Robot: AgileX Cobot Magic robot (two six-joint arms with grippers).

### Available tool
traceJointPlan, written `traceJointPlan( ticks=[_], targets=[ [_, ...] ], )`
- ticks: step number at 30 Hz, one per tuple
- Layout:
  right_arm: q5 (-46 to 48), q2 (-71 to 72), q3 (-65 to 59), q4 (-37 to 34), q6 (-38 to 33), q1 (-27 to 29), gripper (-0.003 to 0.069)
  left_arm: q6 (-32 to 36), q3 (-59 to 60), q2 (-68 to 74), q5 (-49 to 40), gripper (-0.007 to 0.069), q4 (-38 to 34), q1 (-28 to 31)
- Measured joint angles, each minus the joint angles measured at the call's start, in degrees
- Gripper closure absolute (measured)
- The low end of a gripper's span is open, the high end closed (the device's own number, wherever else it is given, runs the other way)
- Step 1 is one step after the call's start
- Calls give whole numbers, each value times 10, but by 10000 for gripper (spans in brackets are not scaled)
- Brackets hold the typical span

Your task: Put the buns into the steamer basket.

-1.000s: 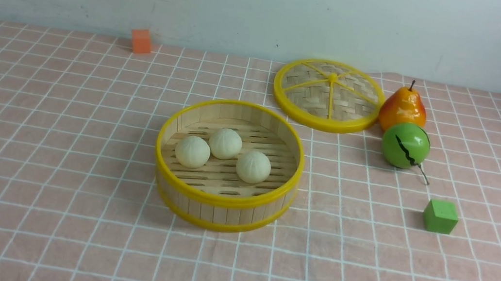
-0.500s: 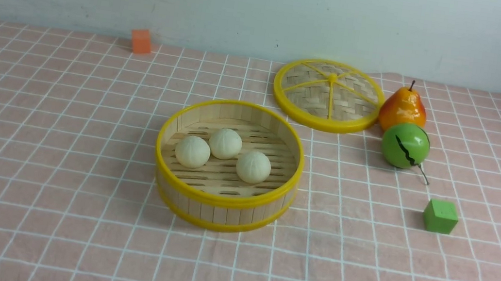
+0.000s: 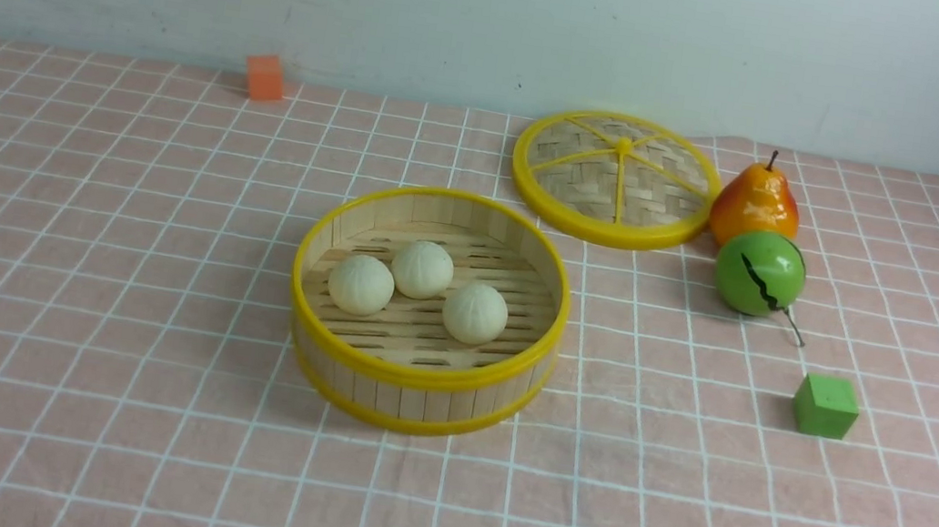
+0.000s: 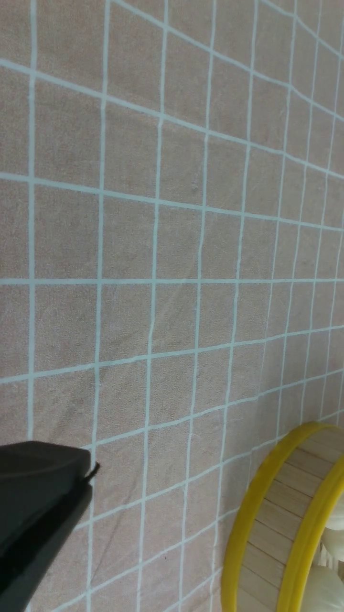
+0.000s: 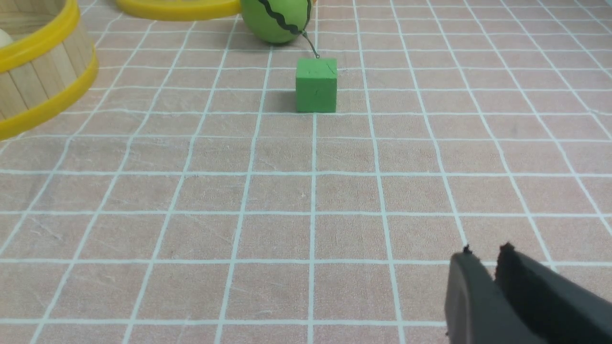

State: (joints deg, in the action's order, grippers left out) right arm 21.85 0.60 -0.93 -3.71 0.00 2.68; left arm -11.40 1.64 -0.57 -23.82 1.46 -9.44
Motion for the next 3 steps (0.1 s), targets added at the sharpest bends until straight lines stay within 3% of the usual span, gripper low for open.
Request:
traceJointPlan(
  ticks=[3],
  targets=[
    [0,0,0,0,0,0,566,0,0,0,0,638,0,0]
  ],
)
